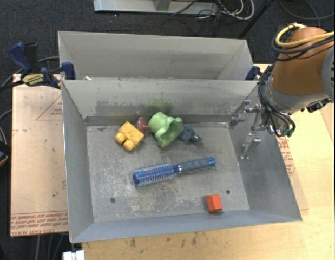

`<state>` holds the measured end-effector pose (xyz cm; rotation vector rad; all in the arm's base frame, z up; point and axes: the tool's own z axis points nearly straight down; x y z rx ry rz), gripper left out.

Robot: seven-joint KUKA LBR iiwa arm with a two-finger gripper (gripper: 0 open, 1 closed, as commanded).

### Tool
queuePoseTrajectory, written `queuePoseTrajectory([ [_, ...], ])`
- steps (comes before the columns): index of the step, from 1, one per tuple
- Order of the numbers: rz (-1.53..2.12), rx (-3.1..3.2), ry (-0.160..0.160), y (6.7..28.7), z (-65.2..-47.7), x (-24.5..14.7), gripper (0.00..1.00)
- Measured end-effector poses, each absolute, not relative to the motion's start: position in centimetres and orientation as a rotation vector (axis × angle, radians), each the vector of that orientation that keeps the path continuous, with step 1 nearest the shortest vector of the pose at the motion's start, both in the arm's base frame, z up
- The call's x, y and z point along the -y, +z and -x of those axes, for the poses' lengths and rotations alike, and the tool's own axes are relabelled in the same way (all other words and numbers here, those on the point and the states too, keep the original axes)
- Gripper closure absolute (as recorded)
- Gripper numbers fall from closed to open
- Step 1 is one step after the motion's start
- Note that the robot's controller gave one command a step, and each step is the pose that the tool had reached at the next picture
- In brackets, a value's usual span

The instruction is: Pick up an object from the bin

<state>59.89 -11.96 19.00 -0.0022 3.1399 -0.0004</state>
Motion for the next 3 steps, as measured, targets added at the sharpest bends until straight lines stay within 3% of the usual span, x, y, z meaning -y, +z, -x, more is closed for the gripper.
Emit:
queuePoseTrajectory([
  [1,0.271,-3.122,-0.004,7.3,-57.2,5.4,0.0],
  [2,0.27,-3.119,-0.003,7.6,-57.4,5.5,1.0],
  [3,0.468,-3.097,-0.001,23.0,-56.6,1.4,1.0],
])
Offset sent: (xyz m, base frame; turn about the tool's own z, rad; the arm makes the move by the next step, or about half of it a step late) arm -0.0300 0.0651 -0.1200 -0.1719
